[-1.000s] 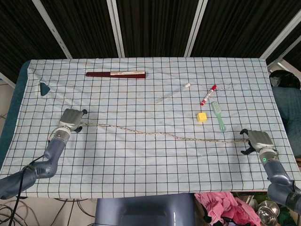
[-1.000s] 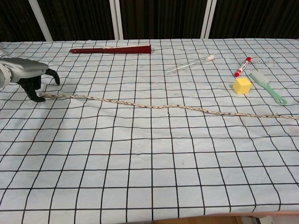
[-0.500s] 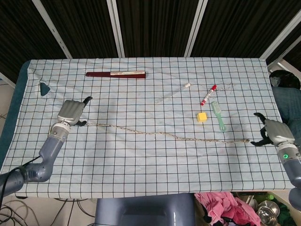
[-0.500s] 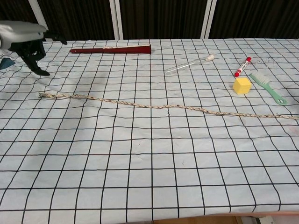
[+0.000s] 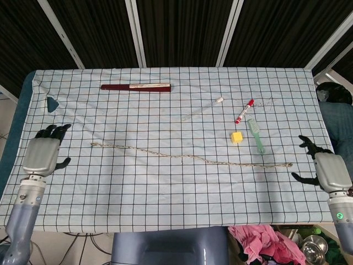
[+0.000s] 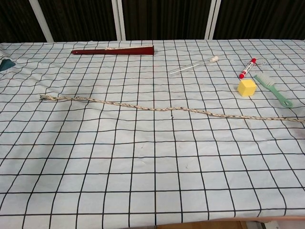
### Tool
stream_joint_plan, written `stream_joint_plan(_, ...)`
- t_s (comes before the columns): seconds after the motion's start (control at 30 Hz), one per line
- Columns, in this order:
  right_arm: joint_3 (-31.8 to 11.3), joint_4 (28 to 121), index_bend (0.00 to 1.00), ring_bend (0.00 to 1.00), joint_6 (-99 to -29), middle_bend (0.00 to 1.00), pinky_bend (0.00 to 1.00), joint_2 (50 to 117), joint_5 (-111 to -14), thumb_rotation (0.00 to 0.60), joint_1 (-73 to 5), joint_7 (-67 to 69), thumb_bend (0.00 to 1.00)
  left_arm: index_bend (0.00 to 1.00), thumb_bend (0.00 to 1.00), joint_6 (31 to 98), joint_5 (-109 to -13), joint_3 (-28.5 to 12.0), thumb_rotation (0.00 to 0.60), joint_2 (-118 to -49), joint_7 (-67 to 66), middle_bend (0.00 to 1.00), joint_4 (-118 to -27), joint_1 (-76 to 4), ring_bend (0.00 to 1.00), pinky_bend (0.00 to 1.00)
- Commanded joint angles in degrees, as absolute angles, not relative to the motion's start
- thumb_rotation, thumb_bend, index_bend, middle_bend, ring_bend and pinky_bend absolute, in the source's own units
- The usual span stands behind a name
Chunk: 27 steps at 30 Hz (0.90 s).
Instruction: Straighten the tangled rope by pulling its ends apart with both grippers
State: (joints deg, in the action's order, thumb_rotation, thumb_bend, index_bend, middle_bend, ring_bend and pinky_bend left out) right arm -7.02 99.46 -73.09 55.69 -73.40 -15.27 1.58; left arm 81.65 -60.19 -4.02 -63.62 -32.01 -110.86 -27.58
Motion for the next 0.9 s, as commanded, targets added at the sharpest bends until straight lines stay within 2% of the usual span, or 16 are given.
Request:
stream_joint_plan(0.03, -3.1, 98.4, 0.10, 0.30, -81.1, 0.23, 0.30, 60.9, -78.9, 0.600, -9.9, -2.5, 0.11, 0.12, 0.16, 88.1, -67.3, 1.2, 0.600, -62.0, -23.3, 0.15, -109.5, -19.7, 0.07, 0.10)
stream_joint_plan(0.2, -0.1, 97.6, 0.10, 0.25, -81.4, 0.18, 0.26, 61.7, -81.0, 0.600, -7.8, -4.5, 0.11, 0.10, 0.16, 92.0, -72.8, 4.3, 0.600, -61.7, -11.1, 0.14, -104.3, -12.8, 0.03, 0.03)
stream_joint_plan(0.43, -0.6, 97.0, 0.10, 0.25, -83.3, 0.18, 0.26, 62.5, -82.6, 0.600, -7.0, -4.3, 0.11, 0.10, 0.16, 92.9, -75.8, 6.0, 0.600, -62.2, -7.7, 0.12, -100.0, -8.8, 0.01, 0.00)
stream_joint_plan(0.57, -1.5, 96.5, 0.10, 0.25, -85.3, 0.18, 0.26, 62.7, -83.0, 0.600, -6.1, -3.8, 0.11, 0.09, 0.16, 94.2, -78.9, 5.7, 0.600, -62.0, -6.8, 0.12, -99.9, -7.6, 0.00, 0.00)
stream_joint_plan(0.63, -1.9, 96.2, 0.10, 0.25, -86.3, 0.18, 0.26, 62.5, -83.0, 0.600, -5.6, -3.1, 0.11, 0.09, 0.16, 93.4, -80.6, 7.1, 0.600, -60.7, -4.8, 0.12, -101.3, -6.8, 0.00, 0.00)
stream_joint_plan(0.9, -2.2, 96.4, 0.10, 0.25, -86.2, 0.18, 0.26, 62.0, -83.0, 0.600, -5.3, -2.8, 0.11, 0.09, 0.16, 92.9, -81.5, 7.2, 0.600, -58.5, -4.2, 0.11, -103.3, -5.7, 0.00, 0.00)
